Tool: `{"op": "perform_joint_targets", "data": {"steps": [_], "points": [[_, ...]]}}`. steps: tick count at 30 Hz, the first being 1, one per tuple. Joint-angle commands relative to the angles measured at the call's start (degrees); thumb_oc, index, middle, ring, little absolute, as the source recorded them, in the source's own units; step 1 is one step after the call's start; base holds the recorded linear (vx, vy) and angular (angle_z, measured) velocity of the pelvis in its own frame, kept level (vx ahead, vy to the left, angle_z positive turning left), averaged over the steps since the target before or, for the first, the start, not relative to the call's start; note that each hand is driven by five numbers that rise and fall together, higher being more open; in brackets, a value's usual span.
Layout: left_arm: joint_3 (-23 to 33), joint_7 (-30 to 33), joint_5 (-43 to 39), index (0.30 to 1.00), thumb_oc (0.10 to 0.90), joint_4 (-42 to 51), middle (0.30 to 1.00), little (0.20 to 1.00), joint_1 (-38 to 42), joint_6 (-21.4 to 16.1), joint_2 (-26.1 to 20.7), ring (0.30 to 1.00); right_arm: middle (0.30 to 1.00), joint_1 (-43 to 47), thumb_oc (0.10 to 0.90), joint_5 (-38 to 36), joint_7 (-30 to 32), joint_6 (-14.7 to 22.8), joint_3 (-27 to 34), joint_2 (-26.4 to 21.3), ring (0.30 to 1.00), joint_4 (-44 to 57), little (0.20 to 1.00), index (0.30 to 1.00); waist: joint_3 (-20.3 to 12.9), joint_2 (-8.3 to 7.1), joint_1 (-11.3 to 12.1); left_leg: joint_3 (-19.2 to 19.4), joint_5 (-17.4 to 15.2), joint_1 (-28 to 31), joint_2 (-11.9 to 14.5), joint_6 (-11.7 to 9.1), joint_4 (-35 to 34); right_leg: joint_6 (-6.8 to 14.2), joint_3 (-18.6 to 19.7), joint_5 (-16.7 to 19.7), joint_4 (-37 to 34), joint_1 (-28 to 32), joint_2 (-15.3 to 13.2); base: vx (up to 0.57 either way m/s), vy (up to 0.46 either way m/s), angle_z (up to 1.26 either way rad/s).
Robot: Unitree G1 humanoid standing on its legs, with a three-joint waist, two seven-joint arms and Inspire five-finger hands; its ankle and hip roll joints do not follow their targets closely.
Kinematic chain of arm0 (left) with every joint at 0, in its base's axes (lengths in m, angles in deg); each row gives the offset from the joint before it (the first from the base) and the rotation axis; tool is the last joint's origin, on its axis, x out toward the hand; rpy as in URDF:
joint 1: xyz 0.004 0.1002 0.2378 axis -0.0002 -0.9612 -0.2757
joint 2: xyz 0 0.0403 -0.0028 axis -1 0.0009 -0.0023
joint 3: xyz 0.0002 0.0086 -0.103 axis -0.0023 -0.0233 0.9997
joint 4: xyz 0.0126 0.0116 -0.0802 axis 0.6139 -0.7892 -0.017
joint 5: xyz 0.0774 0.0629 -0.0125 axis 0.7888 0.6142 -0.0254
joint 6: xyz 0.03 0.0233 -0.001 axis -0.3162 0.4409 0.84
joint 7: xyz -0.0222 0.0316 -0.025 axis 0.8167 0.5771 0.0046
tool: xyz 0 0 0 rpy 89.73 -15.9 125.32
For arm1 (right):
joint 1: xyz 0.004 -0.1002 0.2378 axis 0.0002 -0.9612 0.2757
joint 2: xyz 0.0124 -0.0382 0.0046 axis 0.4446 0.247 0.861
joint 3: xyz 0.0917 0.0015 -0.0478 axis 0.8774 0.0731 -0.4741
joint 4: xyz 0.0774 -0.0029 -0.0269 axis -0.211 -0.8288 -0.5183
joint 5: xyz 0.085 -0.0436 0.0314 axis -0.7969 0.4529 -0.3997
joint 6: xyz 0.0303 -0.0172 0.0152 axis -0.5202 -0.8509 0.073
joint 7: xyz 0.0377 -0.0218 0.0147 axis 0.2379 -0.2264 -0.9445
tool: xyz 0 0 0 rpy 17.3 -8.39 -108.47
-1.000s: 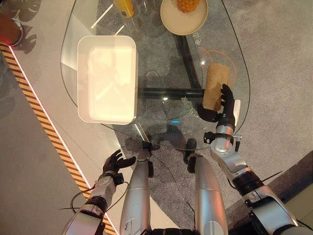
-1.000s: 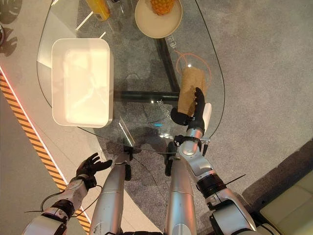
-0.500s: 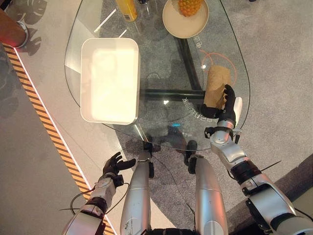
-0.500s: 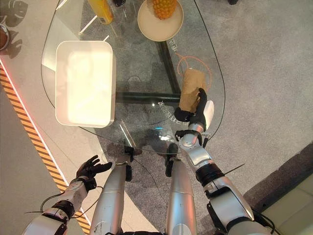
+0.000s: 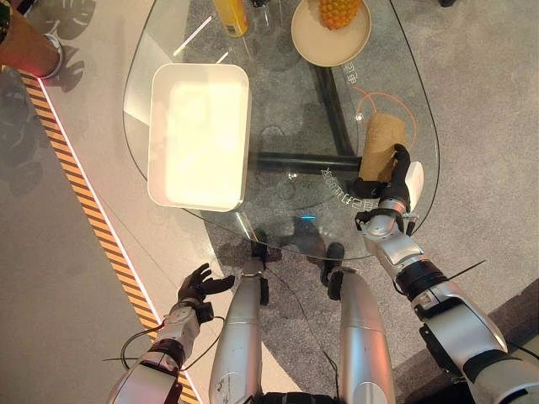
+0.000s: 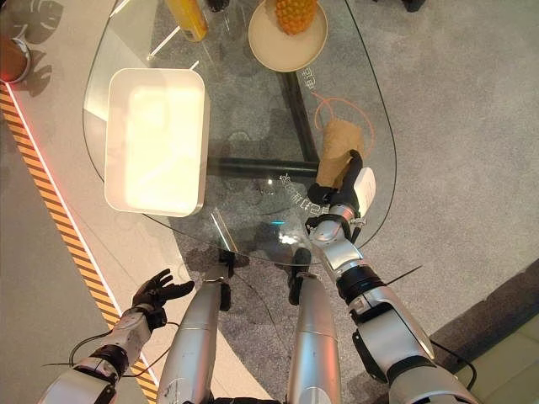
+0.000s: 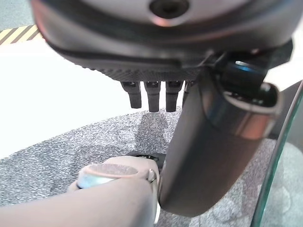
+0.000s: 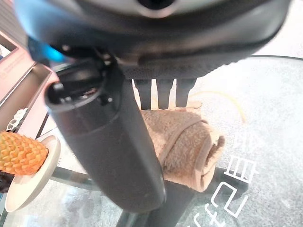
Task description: Wipe the table with a cloth and put it in the basket.
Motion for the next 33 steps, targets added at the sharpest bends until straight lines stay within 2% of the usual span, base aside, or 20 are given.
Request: {"op": "perform_joint_targets", "data": {"steps": [1,3,4,5,6,8,15,33], "points": [[-0.61,0.56,-1.42,0.900,0.800,-1.66,0.900,0.900,-0.01,-0.44,0.84,0.900,0.900,4.79,0.800,-0.08,3.72,0.84,-0.64,-2.35,0.900,-0.18,0.900,0.900,-1.17,2.14,0.49,2.72,-6.86,-0.81,-3.87,3.50,7.39,0.75,0.37,5.23,-7.47,0.56,2.02,0.00,0.000,0.00],[-0.77,0.62,-1.39,0.900,0.800,-1.44,0.900,0.900,0.08,-0.26,0.83,0.900,0.900,5.22,0.800,-0.09,3.60,0.54,-0.67,-2.36,0.900,-1.70,0.900,0.900,-1.17,2.23,0.69,2.69,-6.95,-0.88,-3.92,3.57,7.45,0.73,0.25,5.19,-7.37,0.50,1.94,0.00,0.000,0.00],[-0.84,0.63,-1.38,0.900,0.800,-1.42,0.900,0.900,0.12,-0.22,0.85,0.900,0.752,5.35,0.627,-0.08,3.41,0.15,-0.75,-2.40,0.752,-2.12,0.727,0.752,-1.17,2.26,0.73,2.67,-6.98,-0.90,-3.97,3.58,7.53,0.74,0.23,5.18,-7.33,0.50,1.90,0.00,0.000,0.00],[-0.84,0.60,-1.29,0.900,0.800,-1.37,0.900,0.900,0.13,-0.20,0.83,0.900,0.361,5.40,0.171,-0.10,3.46,-0.04,-0.92,-2.40,0.361,-2.61,0.271,0.361,-1.17,2.27,0.79,2.69,-6.98,-0.96,-3.97,3.59,7.57,0.76,0.20,5.23,-7.32,0.44,1.88,0.00,0.000,0.00],[-0.88,0.69,-1.31,0.900,0.800,-1.19,0.900,0.900,0.24,-0.02,0.81,0.900,0.300,5.55,0.100,-0.11,3.40,-0.34,-0.97,-2.45,0.300,-2.92,0.200,0.300,-1.17,2.30,0.82,2.69,-6.99,-1.01,-3.97,3.61,7.59,0.76,0.17,5.24,-7.28,0.36,1.86,-0.01,-0.002,0.03],[-1.00,0.74,-1.37,0.900,0.800,-1.18,0.900,0.900,0.35,0.00,0.85,0.900,0.300,5.87,0.100,-0.59,3.03,-1.17,-1.23,-2.52,0.300,-3.92,0.200,0.300,-1.17,2.34,0.89,2.70,-6.97,-0.96,-4.04,3.64,7.53,0.76,0.08,5.32,-7.35,0.39,1.84,0.00,0.000,0.00],[-1.43,0.60,-1.71,0.900,0.800,-1.26,0.900,0.900,0.69,0.07,0.95,0.900,0.300,6.36,0.100,-0.14,2.23,-0.38,-1.17,-2.15,0.300,-7.53,0.200,0.300,-1.17,2.64,1.03,2.74,-6.93,-1.12,-4.15,3.76,7.35,1.00,0.08,5.65,-7.55,0.08,1.75,0.00,0.000,0.00],[-1.93,1.28,-2.19,0.900,0.800,-0.52,0.900,0.900,1.09,0.47,0.86,0.900,0.300,7.34,0.100,-0.17,1.71,1.21,-0.77,-2.74,0.300,-9.06,0.200,0.300,-1.17,2.57,1.20,2.74,-6.92,-1.38,-4.35,4.03,6.82,1.29,-0.08,6.07,-8.22,-0.20,1.94,0.00,0.000,0.00]]}}
